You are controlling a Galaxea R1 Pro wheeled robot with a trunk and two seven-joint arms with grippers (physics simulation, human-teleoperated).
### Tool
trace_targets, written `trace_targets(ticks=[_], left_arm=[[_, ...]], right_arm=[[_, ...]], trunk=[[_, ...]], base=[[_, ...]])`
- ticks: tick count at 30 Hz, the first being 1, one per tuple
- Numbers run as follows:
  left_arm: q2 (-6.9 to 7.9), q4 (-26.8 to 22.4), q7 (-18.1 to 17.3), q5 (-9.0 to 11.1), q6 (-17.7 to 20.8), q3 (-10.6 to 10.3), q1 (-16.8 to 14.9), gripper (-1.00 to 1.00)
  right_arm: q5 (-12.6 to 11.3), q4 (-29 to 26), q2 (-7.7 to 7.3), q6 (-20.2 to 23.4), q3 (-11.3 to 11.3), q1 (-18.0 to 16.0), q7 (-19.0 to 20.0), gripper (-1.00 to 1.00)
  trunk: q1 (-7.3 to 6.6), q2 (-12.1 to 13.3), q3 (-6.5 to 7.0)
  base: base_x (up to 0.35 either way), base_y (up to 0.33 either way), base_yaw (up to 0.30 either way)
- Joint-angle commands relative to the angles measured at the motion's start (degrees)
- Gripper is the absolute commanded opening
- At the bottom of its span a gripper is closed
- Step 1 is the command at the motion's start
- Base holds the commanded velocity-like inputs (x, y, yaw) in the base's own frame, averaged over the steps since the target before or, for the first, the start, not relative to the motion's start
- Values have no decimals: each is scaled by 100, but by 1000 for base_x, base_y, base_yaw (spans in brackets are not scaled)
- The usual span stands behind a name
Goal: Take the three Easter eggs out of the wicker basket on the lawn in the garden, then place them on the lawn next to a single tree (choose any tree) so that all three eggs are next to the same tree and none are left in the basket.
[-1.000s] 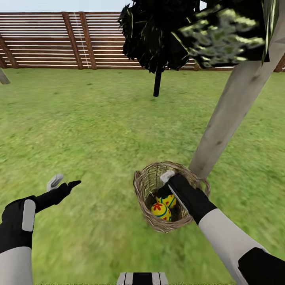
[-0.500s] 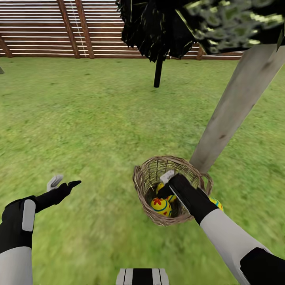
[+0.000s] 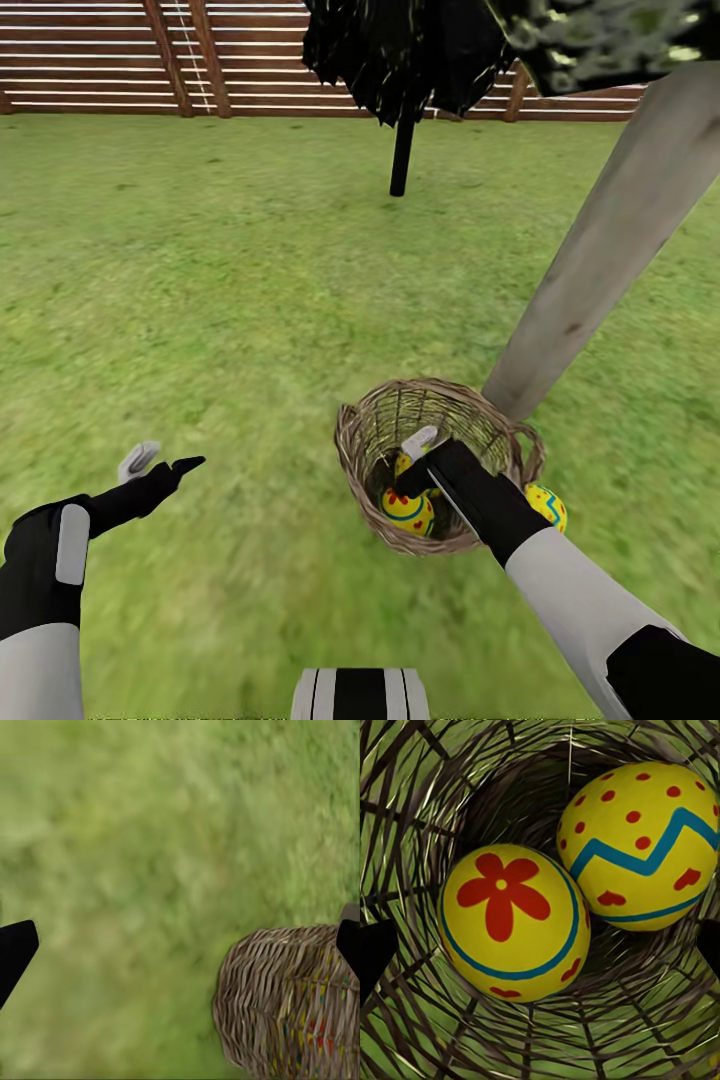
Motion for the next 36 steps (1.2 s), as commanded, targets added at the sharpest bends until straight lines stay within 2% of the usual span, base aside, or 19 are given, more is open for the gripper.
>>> trace_targets(ticks=[1,15,19,27,32,36], left_arm=[[-2,-1,-34,-15,31,12,-5,100],[-1,-2,-33,-15,33,15,-9,100],[-2,-1,-33,-15,33,14,-5,100],[-2,5,-33,-15,33,14,-7,100],[-2,7,-32,-15,25,12,-4,100],[-2,7,-32,-15,27,8,-6,100]], right_arm=[[61,-8,-3,14,9,-4,45,100],[96,-2,-33,-26,9,-4,45,100],[97,-10,-82,-35,-4,-4,45,100],[97,-6,-92,-306,-59,-4,40,100],[97,-11,-78,-327,-58,-4,40,100],[94,-11,-72,-329,-53,-4,45,100]], trunk=[[1,-3,-27],[37,-22,-337],[48,-27,-426],[68,-38,-603],[68,-38,-603],[76,-42,-669]], base=[[0,0,0],[0,0,0],[0,0,0],[0,0,0],[0,0,0],[0,0,0]])
